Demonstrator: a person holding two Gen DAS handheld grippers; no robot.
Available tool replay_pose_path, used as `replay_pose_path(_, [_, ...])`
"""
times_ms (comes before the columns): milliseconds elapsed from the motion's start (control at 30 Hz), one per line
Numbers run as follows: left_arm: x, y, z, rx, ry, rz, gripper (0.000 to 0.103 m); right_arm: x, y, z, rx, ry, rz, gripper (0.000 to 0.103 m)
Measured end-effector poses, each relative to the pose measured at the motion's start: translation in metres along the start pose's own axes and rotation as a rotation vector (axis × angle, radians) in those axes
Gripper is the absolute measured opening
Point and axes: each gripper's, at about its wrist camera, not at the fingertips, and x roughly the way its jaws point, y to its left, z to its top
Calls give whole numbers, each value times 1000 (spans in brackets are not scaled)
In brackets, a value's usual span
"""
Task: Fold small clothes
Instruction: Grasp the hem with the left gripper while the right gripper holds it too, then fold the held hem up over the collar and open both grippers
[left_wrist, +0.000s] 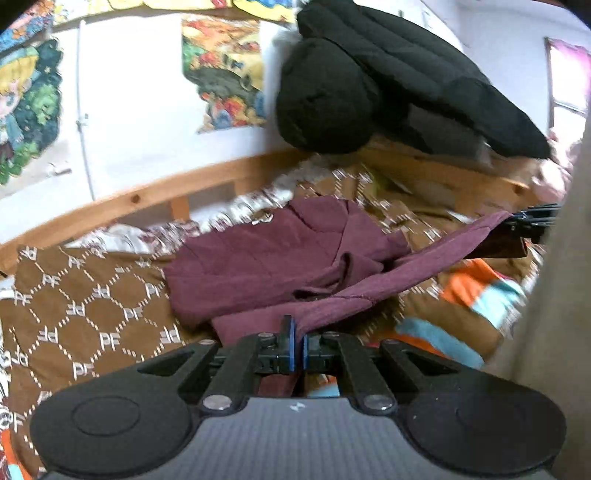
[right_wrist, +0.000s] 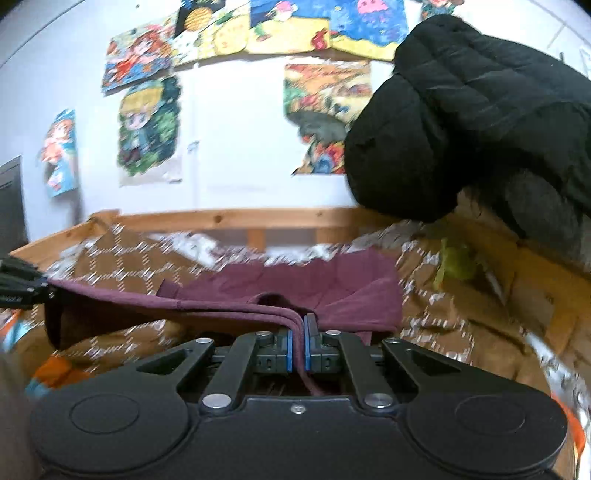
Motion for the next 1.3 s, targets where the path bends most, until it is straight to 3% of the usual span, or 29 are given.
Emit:
replay_pose_path(233, [6, 4, -17, 3, 96, -52, 3, -22, 23, -18, -15, 126, 49, 5])
replay_pose_path(433, [45, 24, 27, -54, 88, 34, 4, 17, 14, -6, -85, 81, 22, 5])
replay_pose_path(533, [78, 42, 67, -99, 93, 111, 4, 51, 2, 14, -121, 30, -1, 5])
replay_pose_path(667, [128, 64, 108, -86, 115, 197, 4, 112, -15, 43, -155, -18, -22, 5])
replay_pose_path(833, [198, 93, 132, -49, 133, 258, 4, 197, -40, 62, -138, -11, -37, 6])
replay_pose_path(1100, [299, 142, 122, -144, 166, 230, 4, 314, -68, 47, -94, 76, -35, 6])
replay_pose_path(1300, [339, 157, 104, -210, 220, 196, 9, 370, -92, 26, -30, 171, -29, 9])
